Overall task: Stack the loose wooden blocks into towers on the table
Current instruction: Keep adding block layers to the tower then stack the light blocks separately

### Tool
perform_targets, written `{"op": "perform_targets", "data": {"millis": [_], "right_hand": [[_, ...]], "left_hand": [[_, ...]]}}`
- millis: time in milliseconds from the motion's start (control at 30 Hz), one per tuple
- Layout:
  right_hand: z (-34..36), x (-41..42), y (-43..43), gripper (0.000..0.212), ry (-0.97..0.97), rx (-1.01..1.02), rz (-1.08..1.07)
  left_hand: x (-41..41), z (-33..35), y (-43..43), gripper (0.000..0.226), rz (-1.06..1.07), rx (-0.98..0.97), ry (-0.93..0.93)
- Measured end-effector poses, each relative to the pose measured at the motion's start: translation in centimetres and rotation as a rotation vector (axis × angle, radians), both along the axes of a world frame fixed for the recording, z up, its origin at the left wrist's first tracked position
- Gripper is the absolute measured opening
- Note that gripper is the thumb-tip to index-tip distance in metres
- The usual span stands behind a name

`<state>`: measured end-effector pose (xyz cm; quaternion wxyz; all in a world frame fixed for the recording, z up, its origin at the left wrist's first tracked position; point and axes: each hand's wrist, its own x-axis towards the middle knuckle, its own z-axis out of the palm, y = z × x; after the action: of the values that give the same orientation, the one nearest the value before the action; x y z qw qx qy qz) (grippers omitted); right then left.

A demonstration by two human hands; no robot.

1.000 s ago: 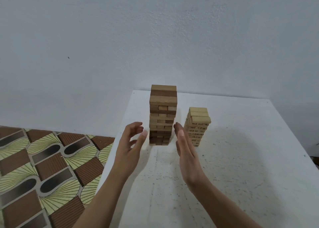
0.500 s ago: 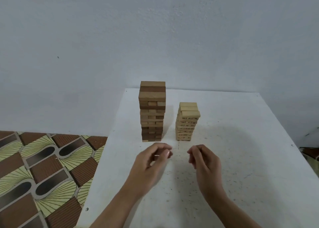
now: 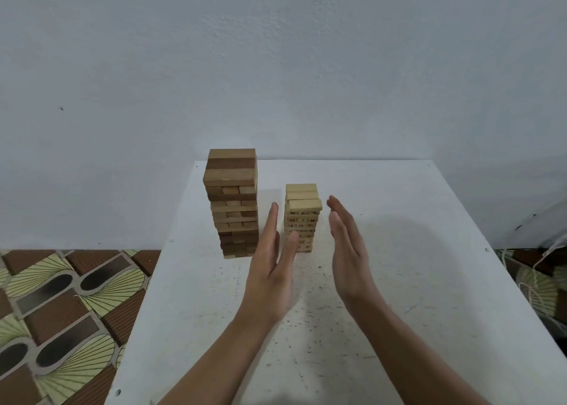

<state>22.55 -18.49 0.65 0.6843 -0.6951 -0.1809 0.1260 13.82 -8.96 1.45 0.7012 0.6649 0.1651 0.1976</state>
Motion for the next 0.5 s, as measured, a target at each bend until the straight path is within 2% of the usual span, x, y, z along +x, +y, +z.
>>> {"op": "perform_targets", "data": {"millis": [167, 500], "right_hand": [[-0.3, -0.2, 0.9, 0.062, 0.003, 0.01, 0.06], [-0.4, -0.1, 1.6, 0.063, -0.011, 0.027, 0.065]], "left_hand": [[1.0, 0.3, 0.6, 0.058, -0.014, 0.025, -0.015], [1.8, -0.1, 1.7, 0.054, 0.003, 0.05, -0.011]]}}
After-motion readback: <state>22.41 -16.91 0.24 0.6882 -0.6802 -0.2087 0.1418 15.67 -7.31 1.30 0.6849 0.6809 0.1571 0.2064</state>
